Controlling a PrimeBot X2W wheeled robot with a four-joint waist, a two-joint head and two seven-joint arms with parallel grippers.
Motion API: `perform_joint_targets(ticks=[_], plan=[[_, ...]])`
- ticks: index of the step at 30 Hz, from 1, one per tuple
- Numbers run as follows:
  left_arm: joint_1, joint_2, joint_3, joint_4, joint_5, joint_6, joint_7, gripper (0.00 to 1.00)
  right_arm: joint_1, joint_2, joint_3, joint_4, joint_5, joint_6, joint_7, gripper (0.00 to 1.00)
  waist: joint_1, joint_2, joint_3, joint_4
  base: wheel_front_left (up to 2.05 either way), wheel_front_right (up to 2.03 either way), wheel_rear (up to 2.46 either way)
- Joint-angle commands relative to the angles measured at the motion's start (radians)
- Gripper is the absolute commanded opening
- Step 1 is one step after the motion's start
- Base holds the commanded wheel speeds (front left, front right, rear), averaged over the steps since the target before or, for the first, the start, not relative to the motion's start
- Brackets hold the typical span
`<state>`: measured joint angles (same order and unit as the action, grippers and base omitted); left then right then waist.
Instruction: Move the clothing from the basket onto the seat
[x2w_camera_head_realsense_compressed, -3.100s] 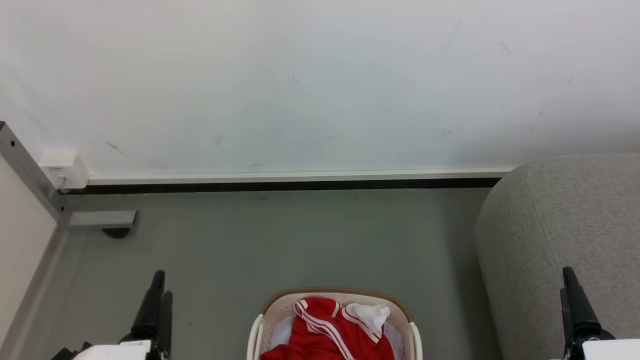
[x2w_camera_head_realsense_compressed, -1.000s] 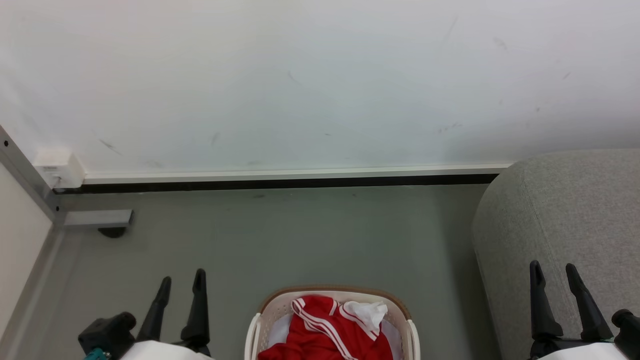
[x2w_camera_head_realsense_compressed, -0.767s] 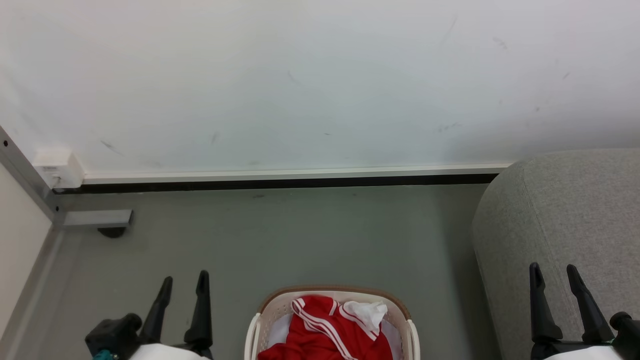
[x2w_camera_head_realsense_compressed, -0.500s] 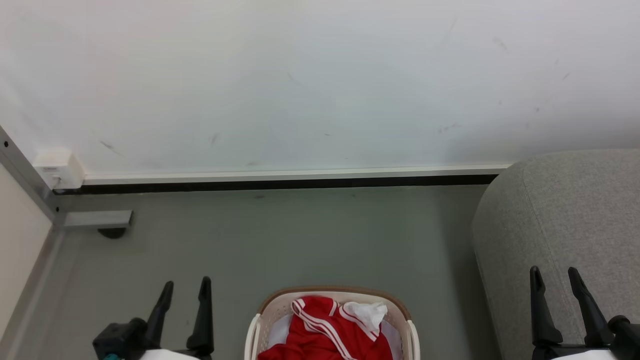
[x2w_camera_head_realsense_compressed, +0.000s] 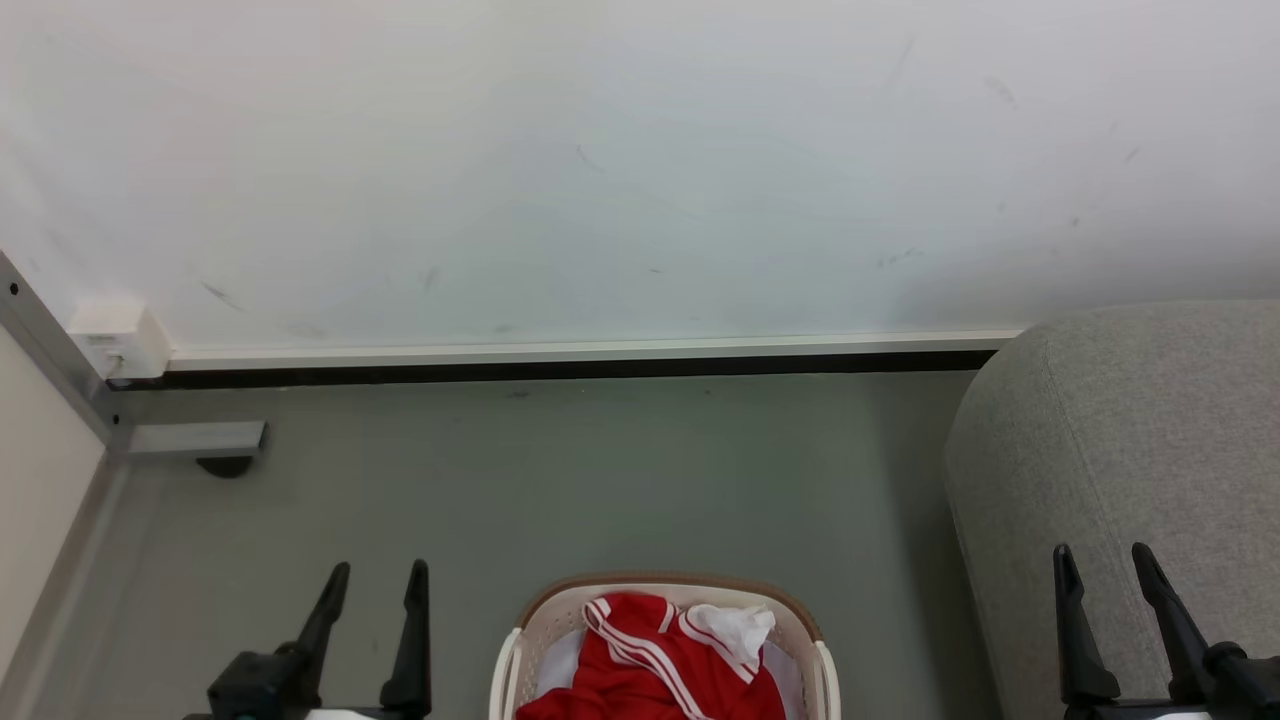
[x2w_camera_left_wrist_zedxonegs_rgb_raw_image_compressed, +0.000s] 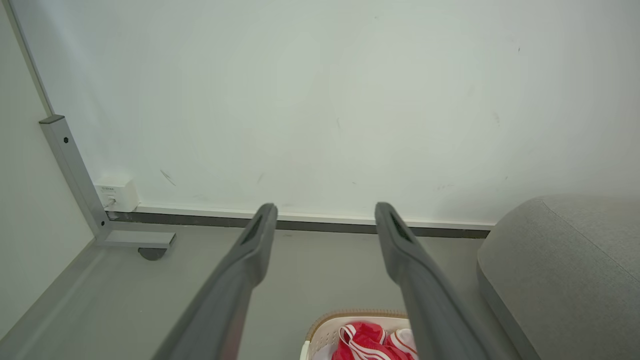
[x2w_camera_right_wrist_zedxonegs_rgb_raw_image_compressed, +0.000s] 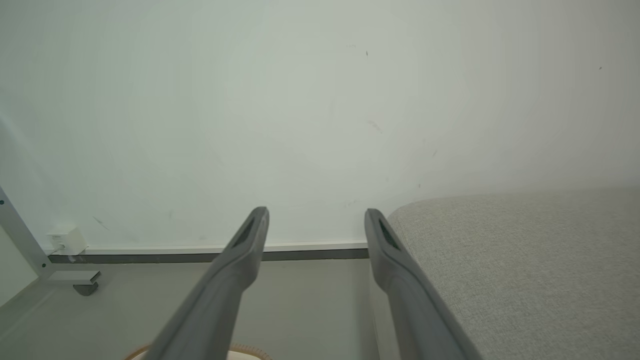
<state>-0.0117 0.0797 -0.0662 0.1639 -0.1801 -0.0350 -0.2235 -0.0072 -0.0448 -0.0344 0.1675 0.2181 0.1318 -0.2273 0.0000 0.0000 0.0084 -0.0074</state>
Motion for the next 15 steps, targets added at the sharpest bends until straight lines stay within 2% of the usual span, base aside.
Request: perform_joint_targets(ticks=[1, 15], plan=[[0.011, 0.007, 0.000, 0.000, 0.026, -0.003, -0.012, 1.00, 0.010, -0.008, -0.004, 0.003, -0.009, -0.002, -0.007, 1.00, 0.0000, 0.0000, 0.000, 0.000, 0.00, 0.00, 0.00], [0.022, -0.005, -0.004, 0.024, 0.115, -0.016, -0.036, 1.00, 0.012, -0.009, -0.005, 0.013, -0.083, -0.002, -0.031, 1.00, 0.0000, 0.0000, -0.002, -0.004, 0.00, 0.00, 0.00]])
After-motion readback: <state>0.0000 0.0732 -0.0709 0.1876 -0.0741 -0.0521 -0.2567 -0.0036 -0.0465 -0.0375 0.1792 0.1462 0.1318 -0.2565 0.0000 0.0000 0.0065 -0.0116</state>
